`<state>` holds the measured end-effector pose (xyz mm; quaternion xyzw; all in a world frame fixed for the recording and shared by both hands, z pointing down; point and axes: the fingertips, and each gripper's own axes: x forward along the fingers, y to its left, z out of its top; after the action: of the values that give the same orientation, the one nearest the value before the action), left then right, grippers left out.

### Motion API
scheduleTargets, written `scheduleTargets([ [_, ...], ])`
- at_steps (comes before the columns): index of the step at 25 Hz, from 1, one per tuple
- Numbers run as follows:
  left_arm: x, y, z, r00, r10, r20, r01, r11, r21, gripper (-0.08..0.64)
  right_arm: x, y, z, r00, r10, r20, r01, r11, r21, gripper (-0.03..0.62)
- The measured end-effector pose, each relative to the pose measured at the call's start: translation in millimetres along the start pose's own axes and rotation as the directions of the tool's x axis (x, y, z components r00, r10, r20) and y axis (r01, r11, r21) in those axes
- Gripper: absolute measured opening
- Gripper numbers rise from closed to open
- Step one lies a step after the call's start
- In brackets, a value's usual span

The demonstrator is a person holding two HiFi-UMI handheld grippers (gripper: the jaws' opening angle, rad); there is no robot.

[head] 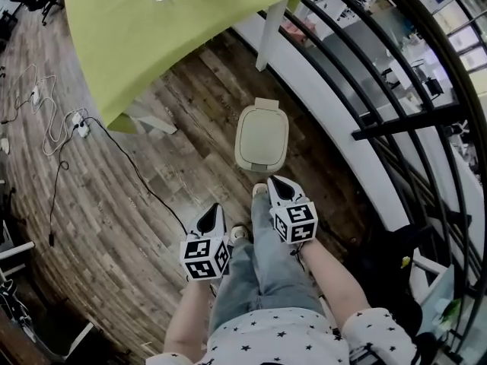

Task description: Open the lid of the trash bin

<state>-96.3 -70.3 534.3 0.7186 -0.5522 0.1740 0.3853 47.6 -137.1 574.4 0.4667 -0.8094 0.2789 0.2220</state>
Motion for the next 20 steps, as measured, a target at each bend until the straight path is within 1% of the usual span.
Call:
scheduleTargets([
  [8,33,14,-15,0.999,0.008,-0.041,-0.008,1.000,-0.005,0.012,55,-29,-49,0.995,-0.019,-0.095,0.019,1.000,0.006,-0.008],
  [15,61,23,-32,0.997,0.010,-0.072,-0.012,1.000,-0.023,0.012,98,-49,-95,0.982,-0.023,-0.186,0.024,1.000,0.001,-0.008],
  [20,77,30,-44,0.996,0.010,-0.089,-0.013,0.999,-0.036,0.012,126,-56,-121,0.972,-0.023,-0.235,0.019,1.000,-0.019,-0.008],
])
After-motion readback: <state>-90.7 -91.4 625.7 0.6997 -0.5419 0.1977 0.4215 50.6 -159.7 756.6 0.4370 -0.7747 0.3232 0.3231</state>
